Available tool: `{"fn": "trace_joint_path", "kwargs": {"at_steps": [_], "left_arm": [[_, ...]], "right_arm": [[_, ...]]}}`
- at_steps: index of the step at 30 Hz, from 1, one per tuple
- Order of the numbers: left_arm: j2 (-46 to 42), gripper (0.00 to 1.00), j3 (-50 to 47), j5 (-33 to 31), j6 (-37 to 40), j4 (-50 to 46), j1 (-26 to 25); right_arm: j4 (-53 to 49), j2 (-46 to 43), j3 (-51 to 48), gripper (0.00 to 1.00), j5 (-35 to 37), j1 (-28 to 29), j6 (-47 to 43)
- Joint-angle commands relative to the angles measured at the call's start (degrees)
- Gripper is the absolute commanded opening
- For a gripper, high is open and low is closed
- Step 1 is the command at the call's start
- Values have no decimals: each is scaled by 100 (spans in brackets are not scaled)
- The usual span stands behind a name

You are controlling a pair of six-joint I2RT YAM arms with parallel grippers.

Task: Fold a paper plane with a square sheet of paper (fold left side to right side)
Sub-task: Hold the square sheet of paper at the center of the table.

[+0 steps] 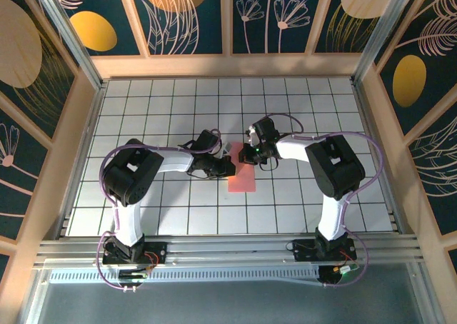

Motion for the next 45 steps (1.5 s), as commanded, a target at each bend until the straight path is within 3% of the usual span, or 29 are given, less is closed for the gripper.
{"fn": "trace_joint_path", "kwargs": {"at_steps": [1,11,16,20,24,32,45], "left_arm": [[125,0,2,-185,46,-293,-107],[29,0,-292,-468,-443,-74,-266],[-48,0,-405,-553,-760,187,-344],[-74,0,-410,-581,-905,285,-405],[-85,0,-389,-607,-943,286,-447],[-153,0,-373,-605,-989,367,-451],[-217,0,-153,-362,-1162,855,-260]], "right_arm": [[-426,-130,113,0,325,-15,-84],[-803,-1197,-37,8,442,-255,-174],[-1061,-1823,-540,0,158,-231,-21],[-602,-2177,-1247,0,-167,-47,478],[-71,-1998,-1674,0,-331,129,817],[48,-1482,-1556,0,-206,365,774],[-592,-1063,-1617,0,323,427,510]]}}
